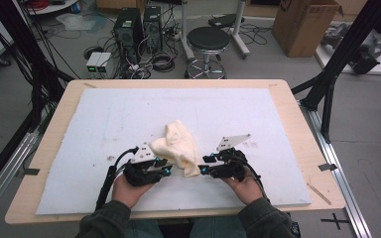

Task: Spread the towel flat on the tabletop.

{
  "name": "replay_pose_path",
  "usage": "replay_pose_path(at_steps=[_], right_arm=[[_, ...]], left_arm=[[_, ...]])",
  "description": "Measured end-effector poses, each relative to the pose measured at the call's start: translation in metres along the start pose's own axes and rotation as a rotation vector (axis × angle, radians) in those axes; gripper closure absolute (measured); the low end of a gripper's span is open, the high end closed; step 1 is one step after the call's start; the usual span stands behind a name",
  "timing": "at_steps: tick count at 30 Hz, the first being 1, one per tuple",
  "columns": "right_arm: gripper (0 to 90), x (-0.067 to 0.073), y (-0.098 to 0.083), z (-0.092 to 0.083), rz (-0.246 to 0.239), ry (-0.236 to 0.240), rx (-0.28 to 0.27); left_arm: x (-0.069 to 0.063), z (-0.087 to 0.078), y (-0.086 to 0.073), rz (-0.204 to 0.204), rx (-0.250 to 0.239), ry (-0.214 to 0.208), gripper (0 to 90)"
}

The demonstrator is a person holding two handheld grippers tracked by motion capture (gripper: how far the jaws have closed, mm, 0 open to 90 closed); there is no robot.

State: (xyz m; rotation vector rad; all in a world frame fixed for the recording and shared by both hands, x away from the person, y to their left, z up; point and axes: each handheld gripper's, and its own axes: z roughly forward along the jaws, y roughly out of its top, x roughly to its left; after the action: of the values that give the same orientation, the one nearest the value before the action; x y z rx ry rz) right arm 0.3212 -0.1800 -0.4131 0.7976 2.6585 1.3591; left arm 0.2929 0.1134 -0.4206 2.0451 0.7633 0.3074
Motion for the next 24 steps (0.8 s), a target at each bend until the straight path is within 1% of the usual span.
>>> replay_pose_path(at_steps=[1, 2, 5, 6, 7, 8, 9, 10, 11, 12, 13, 15, 16, 17, 20, 21, 24], right_arm=[[57.7, 0.0, -0.001, 0.003, 0.002, 0.006, 0.006], [58.1, 0.0, -0.001, 0.006, -0.002, 0.011, 0.016], [62.0, -0.001, -0.001, 0.015, -0.013, 0.024, 0.047], [63.9, -0.002, -0.001, 0.018, -0.019, 0.023, 0.059], [65.3, -0.004, 0.0, 0.02, -0.022, 0.023, 0.063], [66.5, -0.005, 0.0, 0.023, -0.013, 0.028, 0.068], [67.2, -0.007, 0.0, 0.026, -0.014, 0.035, 0.074], [67.3, -0.007, 0.001, 0.028, -0.01, 0.036, 0.086], [67.4, -0.007, 0.001, 0.031, -0.012, 0.045, 0.096], [67.4, -0.007, 0.001, 0.031, -0.012, 0.045, 0.096], [68.1, -0.006, 0.001, 0.036, -0.032, 0.043, 0.112], [69.8, -0.004, 0.001, 0.04, -0.048, 0.034, 0.135], [70.9, -0.004, 0.001, 0.041, -0.058, 0.028, 0.129], [72.4, -0.004, 0.001, 0.041, -0.057, 0.027, 0.131], [79.4, -0.004, 0.002, 0.042, -0.079, -0.001, 0.133], [81.8, -0.003, 0.002, 0.042, -0.083, -0.013, 0.132], [86.1, -0.005, 0.002, 0.042, -0.074, -0.012, 0.136]], left_arm=[[0.001, 0.005, 0.003, 0.009, 0.021, 0.007, 67.4], [0.002, 0.009, 0.005, 0.014, 0.037, 0.002, 67.4], [0.004, 0.021, 0.009, 0.01, 0.055, -0.001, 66.8], [0.005, 0.023, 0.01, 0.01, 0.067, -0.005, 66.8], [0.005, 0.023, 0.01, 0.01, 0.067, -0.005, 66.5], [0.005, 0.03, 0.014, 0.01, 0.096, -0.01, 66.2], [0.006, 0.032, 0.015, 0.008, 0.105, -0.024, 66.2], [0.006, 0.035, 0.016, 0.006, 0.124, -0.027, 66.2], [0.006, 0.037, 0.017, 0.011, 0.144, -0.02, 66.2], [0.006, 0.037, 0.017, 0.011, 0.144, -0.02, 66.0], [0.008, 0.04, 0.016, -0.006, 0.157, -0.025, 66.0], [0.01, 0.042, 0.015, -0.003, 0.187, -0.01, 66.7], [0.01, 0.042, 0.015, -0.003, 0.187, -0.01, 67.6], [0.012, 0.044, 0.014, 0.003, 0.194, -0.006, 68.6], [0.014, 0.044, 0.014, 0.004, 0.199, 0.007, 76.0], [0.015, 0.044, 0.014, -0.002, 0.199, 0.003, 78.8], [0.017, 0.044, 0.014, -0.003, 0.199, 0.006, 84.5]])
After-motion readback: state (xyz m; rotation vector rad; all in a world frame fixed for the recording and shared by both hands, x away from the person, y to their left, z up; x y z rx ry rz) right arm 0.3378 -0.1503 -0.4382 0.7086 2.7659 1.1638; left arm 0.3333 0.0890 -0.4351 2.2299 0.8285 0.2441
